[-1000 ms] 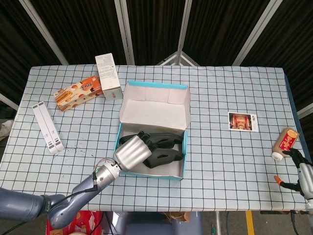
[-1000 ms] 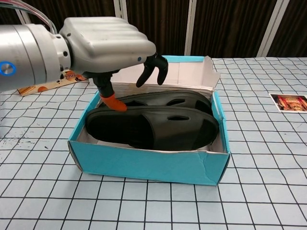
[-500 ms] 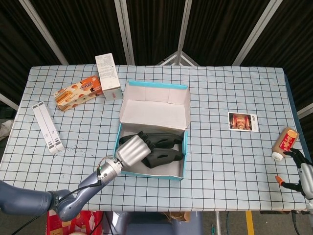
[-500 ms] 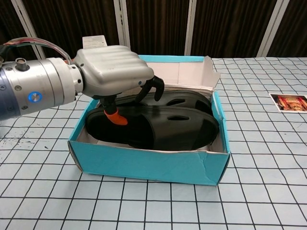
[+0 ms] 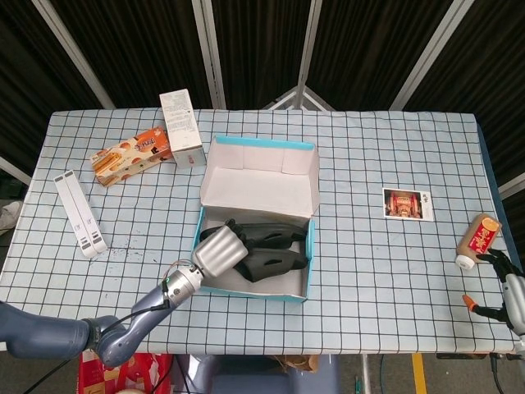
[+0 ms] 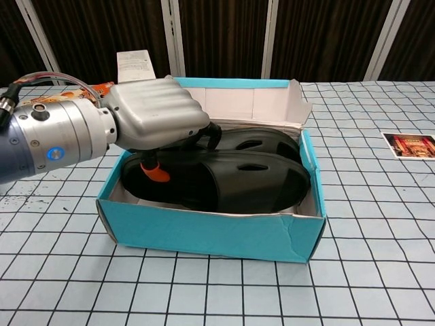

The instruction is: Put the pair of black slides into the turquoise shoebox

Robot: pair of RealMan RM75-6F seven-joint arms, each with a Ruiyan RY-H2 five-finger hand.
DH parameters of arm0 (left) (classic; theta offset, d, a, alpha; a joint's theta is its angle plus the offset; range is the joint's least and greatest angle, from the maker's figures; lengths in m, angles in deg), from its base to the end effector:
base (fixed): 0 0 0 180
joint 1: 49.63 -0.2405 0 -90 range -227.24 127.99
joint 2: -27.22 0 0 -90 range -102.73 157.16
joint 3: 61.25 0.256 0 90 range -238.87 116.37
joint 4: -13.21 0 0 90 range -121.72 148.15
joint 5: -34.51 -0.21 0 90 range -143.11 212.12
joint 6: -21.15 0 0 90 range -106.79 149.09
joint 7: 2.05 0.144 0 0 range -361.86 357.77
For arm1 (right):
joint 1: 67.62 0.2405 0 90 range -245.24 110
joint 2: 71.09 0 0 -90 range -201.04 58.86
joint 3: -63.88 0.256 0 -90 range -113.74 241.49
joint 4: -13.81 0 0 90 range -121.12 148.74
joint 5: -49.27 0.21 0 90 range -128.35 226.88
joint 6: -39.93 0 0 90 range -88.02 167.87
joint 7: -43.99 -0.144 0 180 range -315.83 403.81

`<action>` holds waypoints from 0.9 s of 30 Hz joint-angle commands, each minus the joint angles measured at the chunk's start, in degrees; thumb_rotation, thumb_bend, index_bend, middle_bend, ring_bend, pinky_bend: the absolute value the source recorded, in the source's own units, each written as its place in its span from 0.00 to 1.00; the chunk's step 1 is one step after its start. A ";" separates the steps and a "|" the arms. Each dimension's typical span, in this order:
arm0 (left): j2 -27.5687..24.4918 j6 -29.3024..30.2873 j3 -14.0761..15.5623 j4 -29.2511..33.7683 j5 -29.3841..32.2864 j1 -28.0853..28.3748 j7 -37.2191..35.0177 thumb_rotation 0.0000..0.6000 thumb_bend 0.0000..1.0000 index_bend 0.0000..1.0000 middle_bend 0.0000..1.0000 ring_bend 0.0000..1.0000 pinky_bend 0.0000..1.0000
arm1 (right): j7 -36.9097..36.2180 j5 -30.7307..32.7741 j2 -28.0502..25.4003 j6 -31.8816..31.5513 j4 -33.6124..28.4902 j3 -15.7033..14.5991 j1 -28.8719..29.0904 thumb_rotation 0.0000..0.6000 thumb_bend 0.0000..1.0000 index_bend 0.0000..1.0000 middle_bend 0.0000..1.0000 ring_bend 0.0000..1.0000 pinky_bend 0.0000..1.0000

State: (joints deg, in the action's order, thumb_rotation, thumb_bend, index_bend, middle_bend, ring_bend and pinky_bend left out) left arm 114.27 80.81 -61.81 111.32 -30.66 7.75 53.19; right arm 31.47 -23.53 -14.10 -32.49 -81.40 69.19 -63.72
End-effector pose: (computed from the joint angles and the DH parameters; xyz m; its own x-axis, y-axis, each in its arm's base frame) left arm -0.0547 0.3000 -0.0315 0.8176 -0.1632 0.5521 0.2951 -0.7047 -0.6453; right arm -0.3503 -0.1785 0.1858 0.1912 -0.1206 0.9741 -0.9410 0.2596 0.2169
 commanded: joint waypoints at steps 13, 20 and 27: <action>-4.40 1.20 -1.24 4.74 -8.54 -1.17 -5.77 1.00 0.30 0.30 0.46 0.31 0.34 | 0.76 0.09 0.14 0.28 -0.21 -0.05 0.23 1.00 0.23 0.25 0.15 0.23 0.27; -6.53 1.19 -1.16 7.37 -8.27 -2.04 -3.90 1.00 0.33 0.39 0.52 0.34 0.36 | 0.85 0.50 0.07 0.20 -0.41 0.10 0.18 1.00 0.23 0.26 0.15 0.23 0.27; -3.97 3.27 -1.53 4.63 -12.37 -4.22 -11.26 1.00 0.39 0.58 0.65 0.42 0.41 | 1.18 0.74 -0.12 0.39 -0.74 0.06 0.20 1.00 0.23 0.27 0.15 0.23 0.27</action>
State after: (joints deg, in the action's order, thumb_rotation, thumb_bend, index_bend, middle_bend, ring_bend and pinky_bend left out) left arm 109.32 83.27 -63.26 117.31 -41.31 4.46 44.05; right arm 32.63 -22.77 -14.20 -32.00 -82.11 69.21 -63.48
